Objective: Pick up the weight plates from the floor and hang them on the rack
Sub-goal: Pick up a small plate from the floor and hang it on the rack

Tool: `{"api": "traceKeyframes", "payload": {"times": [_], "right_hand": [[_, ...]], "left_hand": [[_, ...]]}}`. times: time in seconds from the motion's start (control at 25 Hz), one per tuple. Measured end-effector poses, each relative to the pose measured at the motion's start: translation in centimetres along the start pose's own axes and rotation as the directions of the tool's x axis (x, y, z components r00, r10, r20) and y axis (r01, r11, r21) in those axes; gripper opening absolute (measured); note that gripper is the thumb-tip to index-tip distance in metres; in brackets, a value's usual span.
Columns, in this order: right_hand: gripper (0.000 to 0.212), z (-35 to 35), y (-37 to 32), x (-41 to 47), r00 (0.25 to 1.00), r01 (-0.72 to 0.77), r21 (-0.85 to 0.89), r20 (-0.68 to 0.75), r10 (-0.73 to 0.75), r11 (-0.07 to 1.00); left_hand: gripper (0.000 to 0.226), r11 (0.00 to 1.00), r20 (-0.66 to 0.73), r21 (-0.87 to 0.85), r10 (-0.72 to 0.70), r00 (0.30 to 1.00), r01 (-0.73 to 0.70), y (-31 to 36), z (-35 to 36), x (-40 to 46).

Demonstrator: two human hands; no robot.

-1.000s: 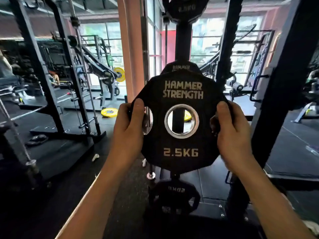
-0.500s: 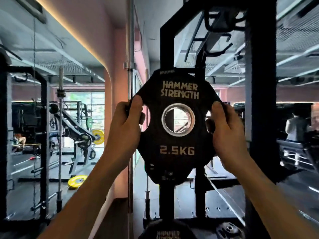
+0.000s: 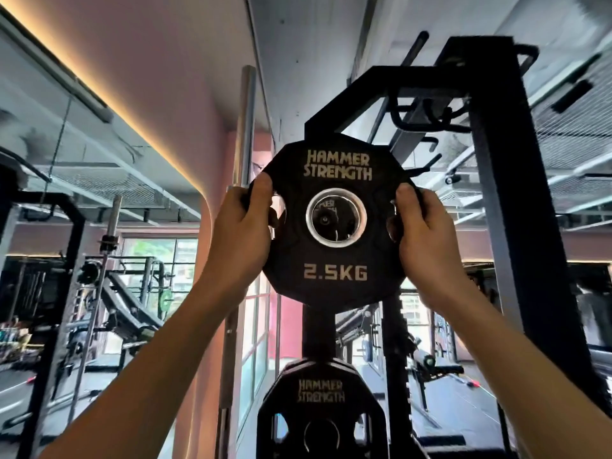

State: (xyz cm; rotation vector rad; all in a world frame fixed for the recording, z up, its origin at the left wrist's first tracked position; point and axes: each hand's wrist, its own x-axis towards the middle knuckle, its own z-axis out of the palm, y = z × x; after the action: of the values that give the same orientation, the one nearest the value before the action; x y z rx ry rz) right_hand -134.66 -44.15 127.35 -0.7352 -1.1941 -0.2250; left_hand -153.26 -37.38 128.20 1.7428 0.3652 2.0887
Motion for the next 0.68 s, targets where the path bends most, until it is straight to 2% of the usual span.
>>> {"api": "traceKeyframes", "payload": {"times": [0.16, 0.48, 0.6, 0.68], "right_hand": [[0.032, 1.5, 4.1, 3.3, 1.000, 0.023, -0.044, -0.011, -0.024, 0.999], [0.038, 4.0, 11.0, 7.7, 1.000, -0.017, -0.063, 0.024, 0.019, 0.998], [0.035, 4.7, 13.0, 8.4, 0.997, -0.046, -0.062, 0.052, 0.049, 0.997], [0.032, 5.3, 14.6, 9.0, 0.998, -0.044, -0.068, 0.043, 0.047, 0.997]], "left_hand": [[0.048, 0.999, -0.022, 0.032, 0.001, 1.000, 0.000, -2.9, 2.1, 2.9], [0.053, 0.998, 0.032, 0.041, -0.050, 0.998, 0.049, -9.7, 5.0, 7.6], [0.057, 0.993, 0.028, 0.103, -0.056, 0.998, 0.053, -12.1, 5.5, 8.4], [0.057, 0.995, 0.024, 0.083, -0.055, 0.998, 0.053, -13.8, 6.2, 8.9]]}}
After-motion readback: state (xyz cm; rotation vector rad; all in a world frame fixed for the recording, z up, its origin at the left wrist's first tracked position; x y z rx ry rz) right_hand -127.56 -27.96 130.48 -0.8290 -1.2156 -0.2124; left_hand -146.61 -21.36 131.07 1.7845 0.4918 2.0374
